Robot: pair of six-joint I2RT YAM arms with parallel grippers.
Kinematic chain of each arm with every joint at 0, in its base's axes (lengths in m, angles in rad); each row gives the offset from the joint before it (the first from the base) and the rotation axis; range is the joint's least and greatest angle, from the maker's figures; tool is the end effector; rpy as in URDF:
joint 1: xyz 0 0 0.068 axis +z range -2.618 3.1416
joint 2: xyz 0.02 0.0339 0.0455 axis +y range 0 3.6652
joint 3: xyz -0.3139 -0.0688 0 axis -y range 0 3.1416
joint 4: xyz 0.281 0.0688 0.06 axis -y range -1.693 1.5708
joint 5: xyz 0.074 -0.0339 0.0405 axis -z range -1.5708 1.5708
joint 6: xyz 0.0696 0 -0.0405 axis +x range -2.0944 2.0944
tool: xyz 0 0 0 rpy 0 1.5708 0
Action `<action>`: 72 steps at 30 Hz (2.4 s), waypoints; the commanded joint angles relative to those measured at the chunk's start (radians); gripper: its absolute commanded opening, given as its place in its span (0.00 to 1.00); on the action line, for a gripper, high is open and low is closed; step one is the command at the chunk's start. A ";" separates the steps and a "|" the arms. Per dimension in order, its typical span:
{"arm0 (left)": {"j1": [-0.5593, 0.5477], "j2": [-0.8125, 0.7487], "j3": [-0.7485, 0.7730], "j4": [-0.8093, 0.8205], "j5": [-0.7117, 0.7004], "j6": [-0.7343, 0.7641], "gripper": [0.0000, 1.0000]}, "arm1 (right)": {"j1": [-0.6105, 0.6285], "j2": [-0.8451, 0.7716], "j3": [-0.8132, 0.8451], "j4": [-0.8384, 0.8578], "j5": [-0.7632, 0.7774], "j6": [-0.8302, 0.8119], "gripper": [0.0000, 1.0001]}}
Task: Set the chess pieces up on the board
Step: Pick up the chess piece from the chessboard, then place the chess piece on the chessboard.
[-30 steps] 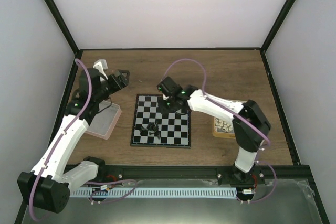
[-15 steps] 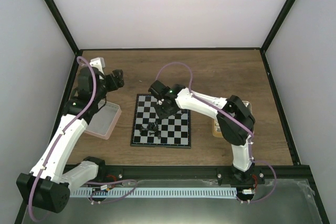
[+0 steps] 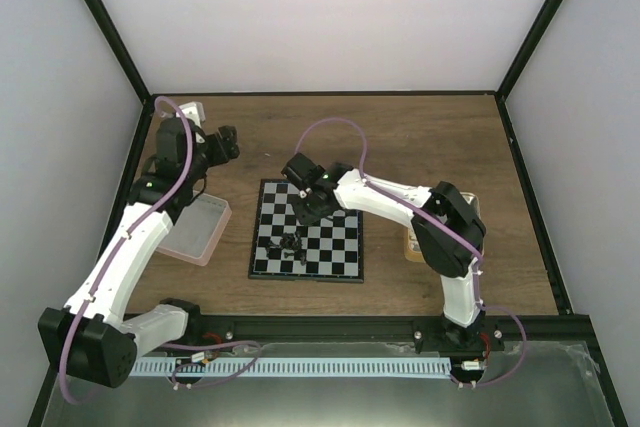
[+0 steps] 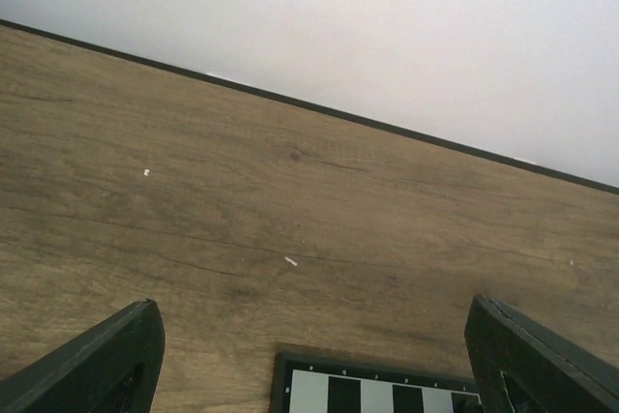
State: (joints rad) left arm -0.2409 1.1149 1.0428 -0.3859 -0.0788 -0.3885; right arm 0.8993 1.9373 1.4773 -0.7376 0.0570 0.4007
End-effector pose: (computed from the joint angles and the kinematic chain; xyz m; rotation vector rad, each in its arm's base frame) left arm 0.2878 -0.0651 0.3715 -0.2004 2.0320 -0.3164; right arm 0.2913 0.3602 0.2020 -0.6760 2.7164 0.2563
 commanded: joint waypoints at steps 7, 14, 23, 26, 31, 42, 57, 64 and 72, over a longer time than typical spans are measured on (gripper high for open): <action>0.005 0.014 0.033 0.030 -0.031 0.010 0.87 | 0.004 0.016 -0.018 0.044 0.011 0.001 0.31; 0.005 0.006 0.019 0.033 -0.031 0.019 0.87 | 0.004 0.025 -0.034 0.058 0.020 0.006 0.29; 0.005 -0.029 -0.020 0.041 -0.044 0.033 0.87 | 0.006 0.022 -0.022 0.072 0.071 0.016 0.11; 0.005 -0.046 -0.034 0.050 -0.043 0.041 0.87 | 0.004 0.034 0.012 0.073 0.102 0.019 0.11; 0.005 -0.069 -0.049 0.056 -0.036 0.048 0.87 | -0.008 0.090 0.099 0.068 0.136 0.038 0.11; 0.030 -0.087 -0.061 0.062 -0.028 0.049 0.87 | -0.061 0.175 0.209 0.060 0.156 0.043 0.11; 0.103 -0.065 -0.075 0.081 0.073 0.020 0.87 | -0.094 0.232 0.256 0.104 0.129 -0.009 0.11; 0.110 -0.064 -0.078 0.085 0.078 0.018 0.87 | -0.097 0.254 0.264 0.103 0.151 0.007 0.11; 0.110 -0.067 -0.080 0.085 0.079 0.017 0.87 | -0.097 0.273 0.269 0.114 0.167 0.006 0.13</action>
State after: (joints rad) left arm -0.1368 1.0485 0.9710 -0.3260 -0.0097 -0.3656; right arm 0.8101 2.1704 1.7153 -0.6235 0.2031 0.4038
